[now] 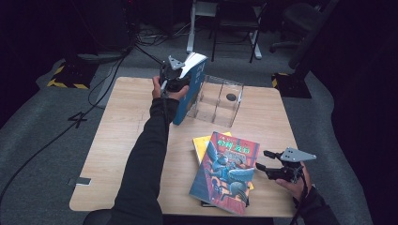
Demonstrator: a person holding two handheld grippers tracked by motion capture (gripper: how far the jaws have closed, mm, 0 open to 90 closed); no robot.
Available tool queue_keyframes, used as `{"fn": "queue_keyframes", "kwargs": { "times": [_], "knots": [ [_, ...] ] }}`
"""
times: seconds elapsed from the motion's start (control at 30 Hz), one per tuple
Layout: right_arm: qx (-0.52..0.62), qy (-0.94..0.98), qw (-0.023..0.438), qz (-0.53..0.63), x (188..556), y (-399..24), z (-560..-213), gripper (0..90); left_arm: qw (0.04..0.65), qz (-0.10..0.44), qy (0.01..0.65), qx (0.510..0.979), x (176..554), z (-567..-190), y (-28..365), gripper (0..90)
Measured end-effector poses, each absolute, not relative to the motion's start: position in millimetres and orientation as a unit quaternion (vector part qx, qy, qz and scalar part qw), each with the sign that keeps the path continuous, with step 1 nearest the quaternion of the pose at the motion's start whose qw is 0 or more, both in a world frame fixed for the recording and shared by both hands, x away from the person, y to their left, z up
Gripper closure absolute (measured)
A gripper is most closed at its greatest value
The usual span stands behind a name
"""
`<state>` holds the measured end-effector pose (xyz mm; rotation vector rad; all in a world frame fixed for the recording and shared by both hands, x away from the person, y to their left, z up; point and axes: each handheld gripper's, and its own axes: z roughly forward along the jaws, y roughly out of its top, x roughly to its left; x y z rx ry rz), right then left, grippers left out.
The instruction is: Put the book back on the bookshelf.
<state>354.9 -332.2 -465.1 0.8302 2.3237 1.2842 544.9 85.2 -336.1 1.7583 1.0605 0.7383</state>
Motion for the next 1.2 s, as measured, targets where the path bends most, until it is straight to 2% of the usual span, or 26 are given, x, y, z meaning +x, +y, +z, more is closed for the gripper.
{"fn": "queue_keyframes", "kwargs": {
  "times": [0.13, 0.4, 0.77, 0.93, 1.07, 1.2],
  "knots": [
    [0.293, 0.822, 0.18, 0.454, 354.6, -332.1, -465.0, 35.8, 0.469, 0.32, 0.439, 0.696, 546.2, -335.4, 78.5, 60.6],
    [0.292, 0.823, 0.18, 0.452, 354.6, -332.3, -464.8, 35.1, 0.478, 0.336, 0.432, 0.687, 555.2, -326.1, 68.4, 60.5],
    [0.289, 0.823, 0.177, 0.455, 354.6, -332.7, -465.5, 35.0, 0.498, 0.333, 0.441, 0.669, 564.8, -346.1, 69.6, 59.8],
    [0.288, 0.824, 0.181, 0.453, 354.1, -332.4, -465.1, 35.1, 0.508, 0.333, 0.439, 0.662, 558.7, -343.1, 81.4, 55.9],
    [0.288, 0.825, 0.181, 0.451, 353.9, -332.2, -465.4, 34.9, 0.498, 0.337, 0.427, 0.675, 553.3, -345.0, 88.8, 47.2],
    [0.289, 0.825, 0.18, 0.45, 353.7, -332.1, -465.4, 34.8, 0.503, 0.325, 0.428, 0.677, 550.1, -350.1, 96.5, 42.7]
  ]
}}
